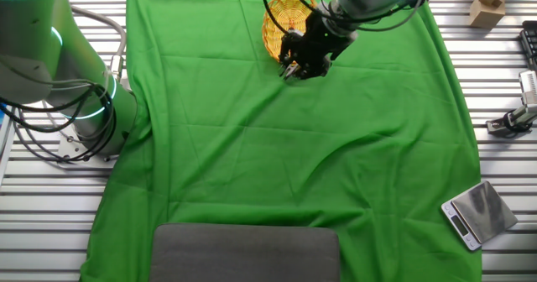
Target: Use a clamp
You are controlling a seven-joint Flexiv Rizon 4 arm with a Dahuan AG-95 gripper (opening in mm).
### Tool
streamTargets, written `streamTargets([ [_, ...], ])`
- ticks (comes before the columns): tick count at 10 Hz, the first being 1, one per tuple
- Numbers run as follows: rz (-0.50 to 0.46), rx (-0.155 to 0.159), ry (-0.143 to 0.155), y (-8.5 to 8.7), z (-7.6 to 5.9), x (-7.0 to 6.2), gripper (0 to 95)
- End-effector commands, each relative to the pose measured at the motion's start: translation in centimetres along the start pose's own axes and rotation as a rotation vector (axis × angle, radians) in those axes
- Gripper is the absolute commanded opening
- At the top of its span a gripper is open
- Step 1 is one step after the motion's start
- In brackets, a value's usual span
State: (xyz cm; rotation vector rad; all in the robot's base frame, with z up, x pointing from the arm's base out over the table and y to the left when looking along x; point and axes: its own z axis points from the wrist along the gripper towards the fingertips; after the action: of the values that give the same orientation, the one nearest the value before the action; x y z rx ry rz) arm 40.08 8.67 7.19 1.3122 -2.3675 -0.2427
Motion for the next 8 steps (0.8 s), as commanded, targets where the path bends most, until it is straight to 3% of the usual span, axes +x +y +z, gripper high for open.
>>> streamTargets([
  [1, 0.002, 0.021, -0.065, -0.1, -0.1, 0.1, 0.0],
  [2, -0.001, 0.011, -0.081, -0.3, -0.2, 0.0, 0.0],
  [6, -0.018, -0.031, -0.047, -1.1, 0.1, -0.9, 0.0],
  [8, -0.021, -0.067, -0.024, -1.4, 0.1, -1.2, 0.0],
])
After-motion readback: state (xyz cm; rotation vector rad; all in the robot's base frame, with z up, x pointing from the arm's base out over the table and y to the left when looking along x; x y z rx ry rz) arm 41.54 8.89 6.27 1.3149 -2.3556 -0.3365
